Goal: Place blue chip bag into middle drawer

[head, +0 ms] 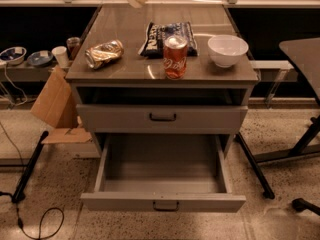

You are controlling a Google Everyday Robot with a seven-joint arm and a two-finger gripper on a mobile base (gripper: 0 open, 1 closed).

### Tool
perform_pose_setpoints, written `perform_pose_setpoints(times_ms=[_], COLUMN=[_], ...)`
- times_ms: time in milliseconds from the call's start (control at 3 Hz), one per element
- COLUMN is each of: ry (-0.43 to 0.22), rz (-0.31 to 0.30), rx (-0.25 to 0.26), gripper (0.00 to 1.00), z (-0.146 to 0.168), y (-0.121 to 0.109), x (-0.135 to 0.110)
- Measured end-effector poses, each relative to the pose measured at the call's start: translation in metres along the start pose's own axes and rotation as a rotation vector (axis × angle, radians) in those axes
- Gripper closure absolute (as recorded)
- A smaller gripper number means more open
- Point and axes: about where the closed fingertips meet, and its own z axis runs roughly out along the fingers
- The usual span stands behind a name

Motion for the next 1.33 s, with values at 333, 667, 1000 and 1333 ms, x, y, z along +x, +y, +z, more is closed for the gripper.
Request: perform_pose_setpoints(times_ms=[333, 667, 1000, 1333], ry=[-0.007, 0.011, 0.057, 0.118], rz=[0.036, 0.030, -0.011, -0.021], rx=[0.011, 0.001, -0.036, -0.061], gripper=[0.00, 0.00, 0.00, 0.00], z=[0.042, 0.076, 0.108, 0.131], y=[0.016, 0.028, 0.035, 0.031], x=[-0.029, -0.047, -0.051, -0.041])
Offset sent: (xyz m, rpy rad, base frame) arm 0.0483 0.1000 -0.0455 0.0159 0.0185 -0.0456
